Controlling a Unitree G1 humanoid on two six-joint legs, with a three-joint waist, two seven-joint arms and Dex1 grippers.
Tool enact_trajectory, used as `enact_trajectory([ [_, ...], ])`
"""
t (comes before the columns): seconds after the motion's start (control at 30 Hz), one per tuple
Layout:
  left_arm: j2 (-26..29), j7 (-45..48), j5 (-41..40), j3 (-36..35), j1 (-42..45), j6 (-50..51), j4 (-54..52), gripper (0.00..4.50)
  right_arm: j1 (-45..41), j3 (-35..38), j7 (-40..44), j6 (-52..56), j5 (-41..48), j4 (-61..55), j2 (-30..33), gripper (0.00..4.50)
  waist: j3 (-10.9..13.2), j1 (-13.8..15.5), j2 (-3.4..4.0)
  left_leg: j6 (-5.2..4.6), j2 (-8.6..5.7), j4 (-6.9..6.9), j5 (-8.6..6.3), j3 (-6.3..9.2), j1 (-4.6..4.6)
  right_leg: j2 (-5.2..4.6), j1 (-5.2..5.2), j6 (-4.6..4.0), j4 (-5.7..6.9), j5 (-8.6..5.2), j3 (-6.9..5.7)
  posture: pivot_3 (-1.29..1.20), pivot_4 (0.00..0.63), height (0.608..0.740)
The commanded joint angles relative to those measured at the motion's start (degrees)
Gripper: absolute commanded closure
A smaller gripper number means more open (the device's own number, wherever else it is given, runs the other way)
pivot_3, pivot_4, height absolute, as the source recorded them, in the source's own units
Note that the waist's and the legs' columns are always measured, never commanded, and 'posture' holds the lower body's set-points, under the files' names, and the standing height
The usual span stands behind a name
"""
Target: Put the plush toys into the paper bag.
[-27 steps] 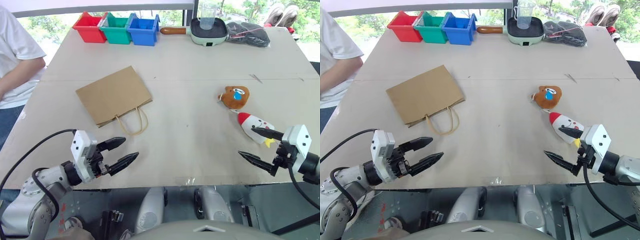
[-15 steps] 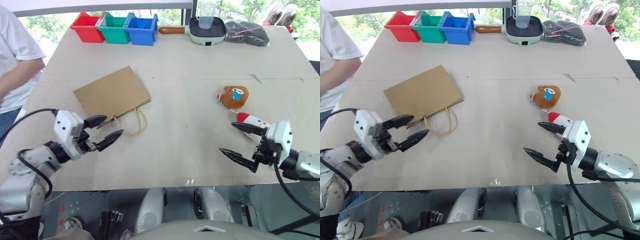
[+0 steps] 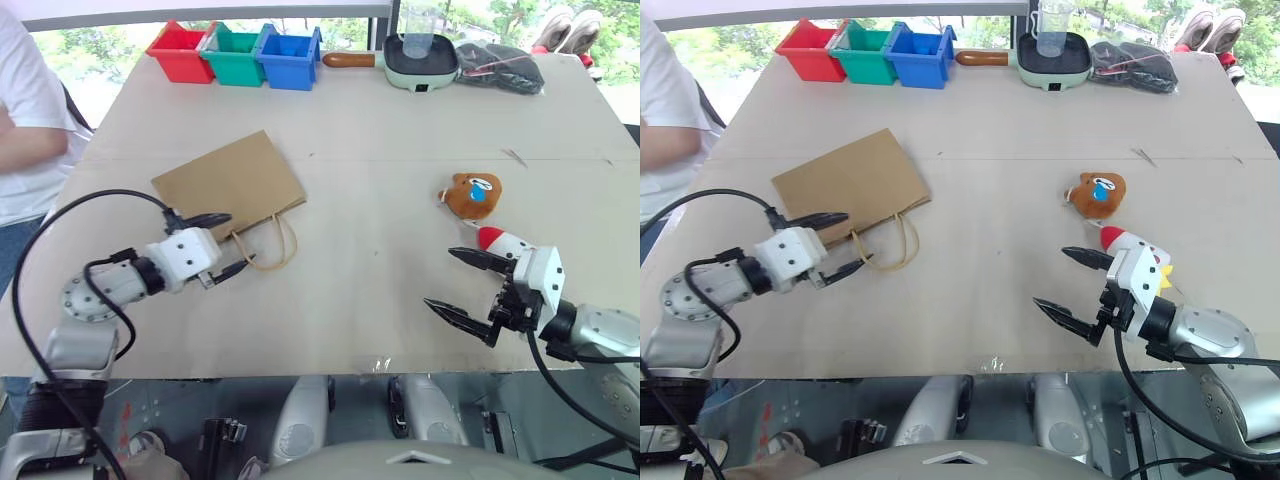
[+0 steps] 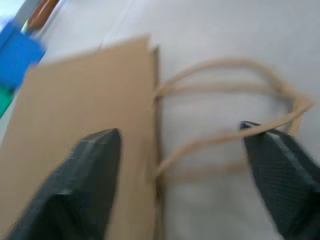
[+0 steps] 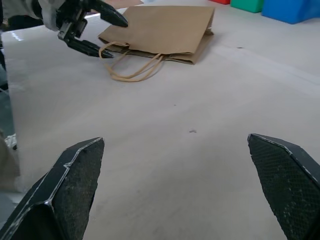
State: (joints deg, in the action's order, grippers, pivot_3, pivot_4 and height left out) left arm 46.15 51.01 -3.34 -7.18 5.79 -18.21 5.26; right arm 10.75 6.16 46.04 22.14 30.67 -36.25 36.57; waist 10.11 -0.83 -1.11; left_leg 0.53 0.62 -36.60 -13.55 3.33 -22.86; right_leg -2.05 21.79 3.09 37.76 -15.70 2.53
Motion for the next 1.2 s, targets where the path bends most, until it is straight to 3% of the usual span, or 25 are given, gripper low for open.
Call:
enact_trajectory([
  [0.03, -0.4, 0.2, -1.0, 0.4, 1.4, -2.5, 1.0, 2.32, 0.3, -0.5, -1.3, -1.0, -0.6, -3.4, -0.3, 0.00, 0.0, -0.3, 0.00, 0.00, 0.00, 0.00, 0.00, -0.01, 0.01, 0.02, 0.01, 0.00, 0.02, 0.00, 0.01, 0.00, 0.150, 0.740],
  [0.17, -5.0, 2.7, -11.0, 1.4, 3.9, 5.9, -1.5, 4.28, 0.5, -2.3, -5.6, -0.8, -5.0, -4.6, -1.1, 0.00, 0.0, 0.0, 0.01, 0.00, 0.00, -0.01, 0.00, 0.01, 0.02, 0.06, 0.03, 0.00, 0.15, 0.00, -0.08, 0.00, 0.150, 0.740],
  [0.2, -6.1, 3.2, -14.1, 1.1, 4.4, 9.4, -2.8, 4.44, 0.2, -3.1, -6.9, -0.5, -6.3, -4.7, -1.3, 0.00, 0.0, 0.1, 0.01, 0.00, 0.01, -0.05, 0.00, 0.01, 0.02, 0.06, 0.02, 0.00, 0.16, 0.00, -0.08, 0.00, 0.150, 0.740],
  [0.43, -12.5, 1.5, -39.4, -0.6, 8.3, 35.6, -16.5, 4.44, -6.3, -7.9, -8.0, 3.3, -4.5, -1.4, -4.4, 0.00, 0.0, 0.0, -0.01, 0.00, 0.00, -0.33, 0.00, 0.15, -0.03, 0.06, -0.06, 0.03, 0.23, 0.01, -0.10, 0.00, 0.150, 0.740],
  [0.6, -16.0, -1.1, -49.1, -0.2, 12.1, 45.9, -19.9, 4.50, -14.4, -11.6, -8.4, 5.7, -3.8, 2.4, -8.3, 2.13, 0.0, -0.1, 0.00, 0.00, -0.06, -0.41, 0.00, 0.17, 0.01, 0.13, -0.11, 0.03, 0.27, 0.01, -0.10, 0.00, 0.150, 0.740],
  [0.77, -17.8, -0.6, -50.9, 1.1, 15.5, 50.0, -19.8, 4.50, -27.1, -19.4, -8.0, 5.3, -8.3, 12.9, -14.3, 4.45, 0.0, -0.3, 0.01, 0.01, -0.09, -0.43, 0.01, 0.18, 0.02, 0.25, -0.10, 0.01, 0.31, 0.02, -0.10, 0.00, 0.150, 0.740],
  [1.0, -19.5, -1.3, -52.1, 0.7, 19.2, 52.6, -20.9, 4.50, -40.8, -29.7, -4.6, -2.5, -17.9, 40.6, -25.0, 4.45, 0.0, -0.3, 0.01, 0.02, -0.13, -0.43, 0.01, 0.10, -0.02, 0.25, -0.09, -0.01, 0.29, 0.03, -0.12, 0.00, 0.150, 0.740],
  [1.2, -18.9, -2.8, -51.3, -1.5, 20.4, 52.3, -21.8, 4.50, -44.8, -32.4, -5.0, -7.6, -24.5, 55.1, -30.0, 4.45, 0.0, -0.2, 0.02, 0.04, -0.16, -0.40, 0.02, 0.18, -0.06, 0.19, -0.05, -0.02, 0.27, 0.03, -0.12, 0.00, 0.150, 0.740],
])
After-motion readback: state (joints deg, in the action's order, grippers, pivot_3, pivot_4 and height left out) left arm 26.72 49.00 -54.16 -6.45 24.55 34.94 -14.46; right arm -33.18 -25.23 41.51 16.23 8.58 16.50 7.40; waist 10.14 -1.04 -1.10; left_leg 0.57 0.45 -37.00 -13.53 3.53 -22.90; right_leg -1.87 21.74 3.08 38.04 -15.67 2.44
